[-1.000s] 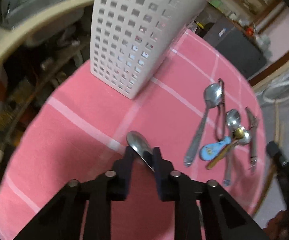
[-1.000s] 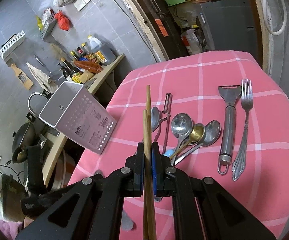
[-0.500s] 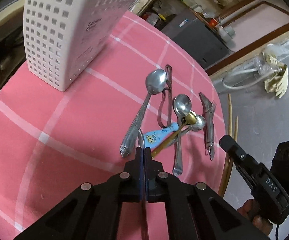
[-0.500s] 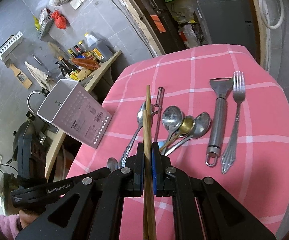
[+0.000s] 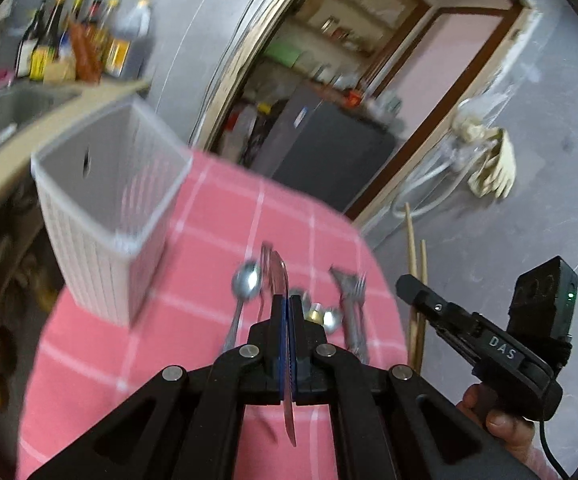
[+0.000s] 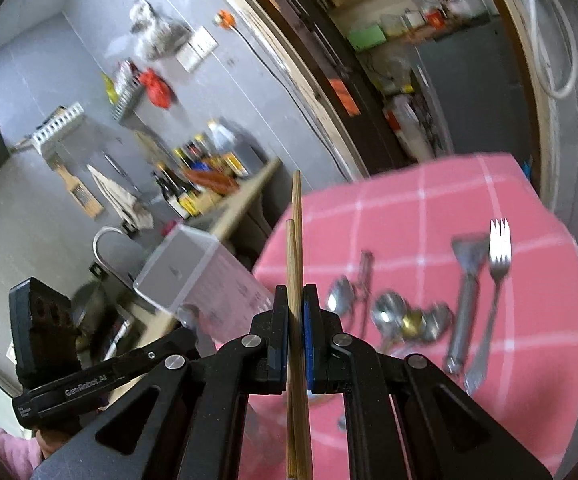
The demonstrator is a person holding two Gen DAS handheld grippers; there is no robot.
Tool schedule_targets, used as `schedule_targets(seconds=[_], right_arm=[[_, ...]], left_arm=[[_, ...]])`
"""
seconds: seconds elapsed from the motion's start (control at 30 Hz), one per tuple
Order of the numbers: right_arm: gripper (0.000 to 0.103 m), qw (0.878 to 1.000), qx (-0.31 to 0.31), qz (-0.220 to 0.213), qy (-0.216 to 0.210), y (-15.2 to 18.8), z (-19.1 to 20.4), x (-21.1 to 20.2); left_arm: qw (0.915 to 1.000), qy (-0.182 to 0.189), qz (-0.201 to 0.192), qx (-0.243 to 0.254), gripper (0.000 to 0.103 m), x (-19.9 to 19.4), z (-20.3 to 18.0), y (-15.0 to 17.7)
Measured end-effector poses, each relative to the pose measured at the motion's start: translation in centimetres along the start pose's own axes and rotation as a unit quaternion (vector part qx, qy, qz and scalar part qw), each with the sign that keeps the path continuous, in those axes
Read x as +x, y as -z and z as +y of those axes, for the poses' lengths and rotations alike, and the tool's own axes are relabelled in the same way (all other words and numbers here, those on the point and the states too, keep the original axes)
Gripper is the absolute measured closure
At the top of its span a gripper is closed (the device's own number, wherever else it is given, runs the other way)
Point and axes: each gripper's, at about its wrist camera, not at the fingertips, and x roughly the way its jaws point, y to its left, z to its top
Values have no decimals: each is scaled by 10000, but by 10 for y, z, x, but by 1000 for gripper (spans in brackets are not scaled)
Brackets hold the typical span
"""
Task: Organize utensils
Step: 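Lift and carry the knife and chopsticks toward the white utensil holder with both tools, then open the left tool over the holder dropping the knife while the right tool drops the chopsticks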
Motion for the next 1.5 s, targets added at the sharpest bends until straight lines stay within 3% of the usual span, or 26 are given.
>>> schedule_targets(seconds=[0.5, 0.87, 1.13, 1.37, 1.5], right_arm=[[97, 9929, -343, -936, -648, -85, 67, 23], [97, 9715, -90, -1915, -1396, -112, 121, 82], [97, 9653, 182, -2276, -1264, -95, 111, 144], [97, 9747, -69, -1999, -999, -78, 98, 168], [97, 9797, -266, -1718, -995, -67, 96, 173]], left_arm=[[9973, -102, -706, 186, 102, -46, 16, -102], [9871, -463, -1432, 541, 102, -71, 46, -171], [9850, -517, -1404, 859, 102, -33, 71, -170], [9830, -459, -1270, 1242, 101, -8, 80, -143], [9870, -226, -1088, 1163, 101, 1, 89, -132]])
